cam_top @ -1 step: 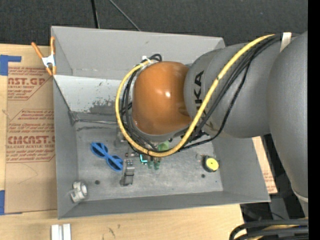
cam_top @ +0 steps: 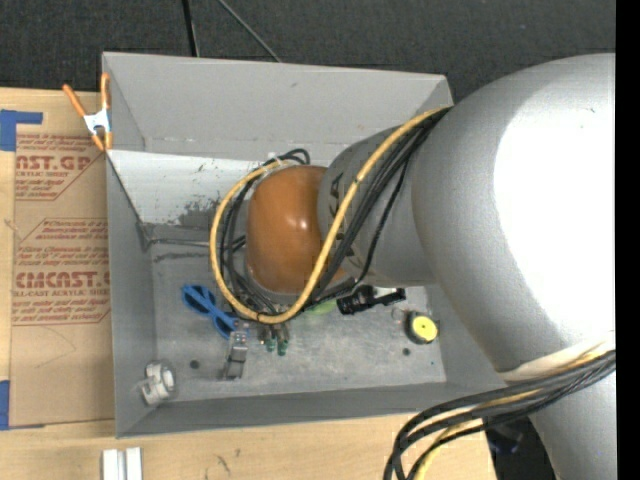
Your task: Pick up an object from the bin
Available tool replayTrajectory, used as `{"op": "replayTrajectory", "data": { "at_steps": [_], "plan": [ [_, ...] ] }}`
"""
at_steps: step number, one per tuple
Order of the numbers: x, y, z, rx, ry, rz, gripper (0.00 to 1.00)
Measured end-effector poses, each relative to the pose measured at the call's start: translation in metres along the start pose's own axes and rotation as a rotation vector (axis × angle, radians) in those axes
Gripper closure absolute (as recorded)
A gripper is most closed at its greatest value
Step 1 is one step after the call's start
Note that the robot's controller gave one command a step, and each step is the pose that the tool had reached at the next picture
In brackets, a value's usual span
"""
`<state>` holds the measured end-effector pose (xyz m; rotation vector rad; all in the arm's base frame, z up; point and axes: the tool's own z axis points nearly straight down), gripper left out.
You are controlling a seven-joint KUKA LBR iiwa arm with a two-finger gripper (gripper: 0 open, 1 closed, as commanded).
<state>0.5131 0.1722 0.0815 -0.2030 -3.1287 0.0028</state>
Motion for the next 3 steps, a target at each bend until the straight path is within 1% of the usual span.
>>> {"op": "replayTrajectory", "data": {
  "at_steps": [1,2,3],
  "plan": [
    [-0.001,0.001,-0.004,-0.003,-0.005,-0.001,1.0],
    [-0.006,0.035,-0.006,-0.002,-0.008,-0.115,1.0],
    [-0.029,0.063,-0.145,-0.007,-0.017,-0.152,1.0]
  ]
}}
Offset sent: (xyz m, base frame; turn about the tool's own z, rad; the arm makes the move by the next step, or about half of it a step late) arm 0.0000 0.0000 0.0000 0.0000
